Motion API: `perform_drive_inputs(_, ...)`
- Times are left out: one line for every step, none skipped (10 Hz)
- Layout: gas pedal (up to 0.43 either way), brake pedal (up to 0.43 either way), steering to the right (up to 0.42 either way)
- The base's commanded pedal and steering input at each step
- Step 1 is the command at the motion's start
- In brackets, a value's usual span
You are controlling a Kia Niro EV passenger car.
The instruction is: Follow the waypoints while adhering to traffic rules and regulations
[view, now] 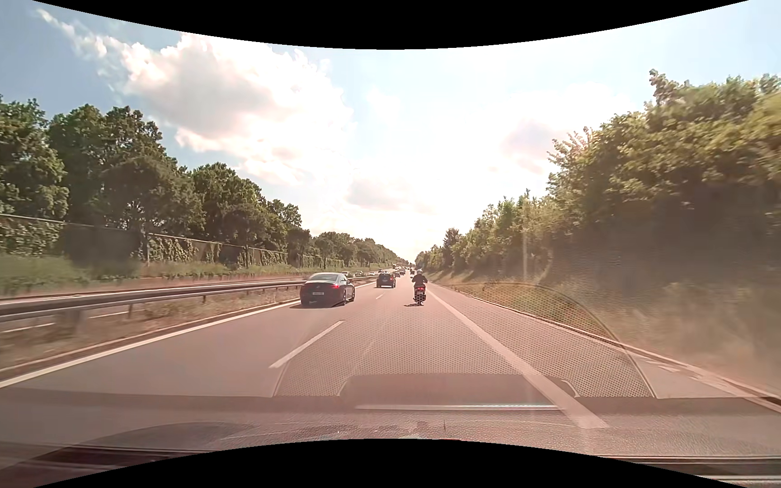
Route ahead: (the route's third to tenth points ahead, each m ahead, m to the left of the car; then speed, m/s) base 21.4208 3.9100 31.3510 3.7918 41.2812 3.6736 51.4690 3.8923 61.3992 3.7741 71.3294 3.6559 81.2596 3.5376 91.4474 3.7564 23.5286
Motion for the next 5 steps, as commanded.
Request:
perform_drive_inputs(0.268, 0.012, -0.001)
perform_drive_inputs(0.268, 0.012, 0.0)
perform_drive_inputs(0.268, 0.012, 0.001)
perform_drive_inputs(0.268, 0.012, 0.002)
perform_drive_inputs(0.268, 0.012, 0.002)
